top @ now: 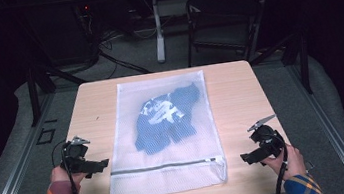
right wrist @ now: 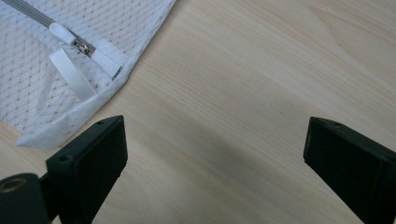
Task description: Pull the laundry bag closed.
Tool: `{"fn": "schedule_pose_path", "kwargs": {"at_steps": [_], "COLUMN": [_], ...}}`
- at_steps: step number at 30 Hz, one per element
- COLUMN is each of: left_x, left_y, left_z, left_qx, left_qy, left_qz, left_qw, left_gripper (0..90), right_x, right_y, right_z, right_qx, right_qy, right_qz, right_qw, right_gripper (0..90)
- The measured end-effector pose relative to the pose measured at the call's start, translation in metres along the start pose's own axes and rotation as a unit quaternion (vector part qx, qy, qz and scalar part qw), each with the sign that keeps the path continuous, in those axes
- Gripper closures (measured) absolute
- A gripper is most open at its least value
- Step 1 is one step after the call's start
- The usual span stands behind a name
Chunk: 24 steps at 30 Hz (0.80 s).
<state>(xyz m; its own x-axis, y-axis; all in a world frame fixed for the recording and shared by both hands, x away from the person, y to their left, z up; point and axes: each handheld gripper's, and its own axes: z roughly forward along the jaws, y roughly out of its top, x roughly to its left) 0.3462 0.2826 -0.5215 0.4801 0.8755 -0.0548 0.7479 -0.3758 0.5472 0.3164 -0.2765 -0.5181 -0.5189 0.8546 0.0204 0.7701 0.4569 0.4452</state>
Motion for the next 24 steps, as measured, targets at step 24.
{"fn": "schedule_pose_path", "kwargs": {"at_steps": [24], "left_x": [-0.062], "left_y": [0.034], "left_z": [0.012], "left_qx": [0.007], "left_qy": [-0.069], "left_qz": [0.101], "left_qw": [0.9925], "left_gripper": [0.9], "right_x": [0.023], "right_y": [0.014], "right_z": [-0.004], "right_qx": [-0.016], "right_qy": [0.053], "right_qz": [-0.022], "right_qw": [0.9982], "right_gripper": [26.2]}}
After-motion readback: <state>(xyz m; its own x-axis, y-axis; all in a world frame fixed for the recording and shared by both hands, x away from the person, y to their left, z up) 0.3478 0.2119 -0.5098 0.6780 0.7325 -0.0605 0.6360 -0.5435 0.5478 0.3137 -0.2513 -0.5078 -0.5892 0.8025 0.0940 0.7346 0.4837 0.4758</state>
